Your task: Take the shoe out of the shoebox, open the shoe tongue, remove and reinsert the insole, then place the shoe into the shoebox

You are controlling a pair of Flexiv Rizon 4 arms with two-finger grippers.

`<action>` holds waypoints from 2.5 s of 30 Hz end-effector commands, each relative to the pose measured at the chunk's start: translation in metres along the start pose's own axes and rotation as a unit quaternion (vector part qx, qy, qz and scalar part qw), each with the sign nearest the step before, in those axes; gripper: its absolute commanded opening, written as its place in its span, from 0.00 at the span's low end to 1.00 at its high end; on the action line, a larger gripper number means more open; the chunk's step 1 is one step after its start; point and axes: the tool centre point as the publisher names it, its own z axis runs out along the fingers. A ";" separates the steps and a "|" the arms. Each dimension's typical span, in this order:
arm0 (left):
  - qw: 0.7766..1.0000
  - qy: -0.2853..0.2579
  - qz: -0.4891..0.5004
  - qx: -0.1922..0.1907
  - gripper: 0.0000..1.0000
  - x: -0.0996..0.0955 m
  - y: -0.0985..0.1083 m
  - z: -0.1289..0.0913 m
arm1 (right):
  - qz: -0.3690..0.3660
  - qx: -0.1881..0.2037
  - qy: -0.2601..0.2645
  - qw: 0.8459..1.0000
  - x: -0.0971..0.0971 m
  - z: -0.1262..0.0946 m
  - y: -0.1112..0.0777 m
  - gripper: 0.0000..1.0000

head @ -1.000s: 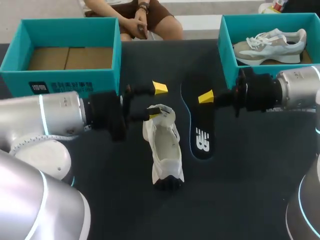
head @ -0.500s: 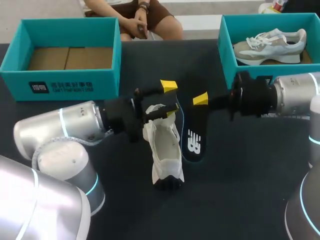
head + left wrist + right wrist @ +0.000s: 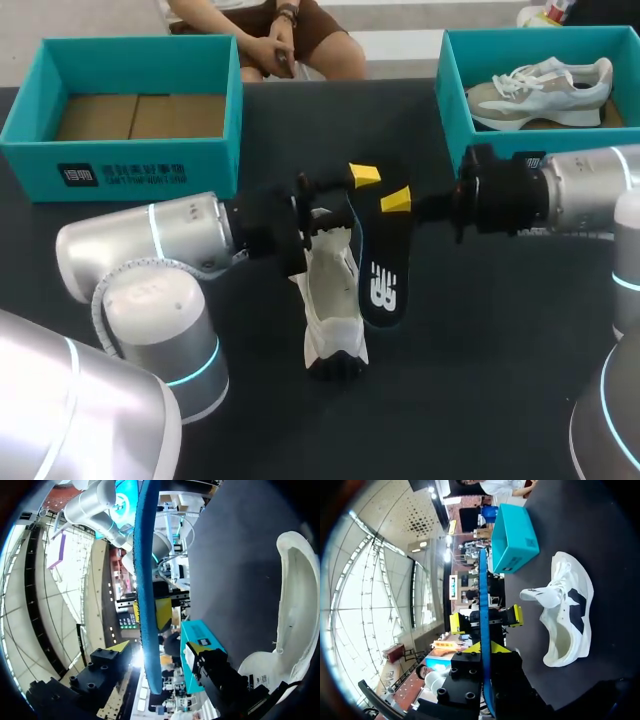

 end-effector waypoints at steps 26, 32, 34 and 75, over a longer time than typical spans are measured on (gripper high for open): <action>1.000 0.000 -0.017 0.015 0.00 0.004 -0.010 0.011 | 0.000 0.007 0.002 1.000 -0.004 0.004 0.000 0.00; 1.000 0.010 -0.020 0.010 0.00 0.009 -0.005 0.005 | 0.004 -0.011 -0.006 1.000 -0.006 -0.011 -0.008 1.00; 0.999 0.017 -0.025 0.009 0.00 0.011 -0.003 -0.001 | 0.005 -0.013 -0.012 1.000 -0.006 -0.020 -0.010 1.00; 0.969 0.079 -0.229 0.046 0.00 0.002 -0.019 -0.053 | -0.617 0.200 -0.205 0.733 0.017 -0.033 -0.012 1.00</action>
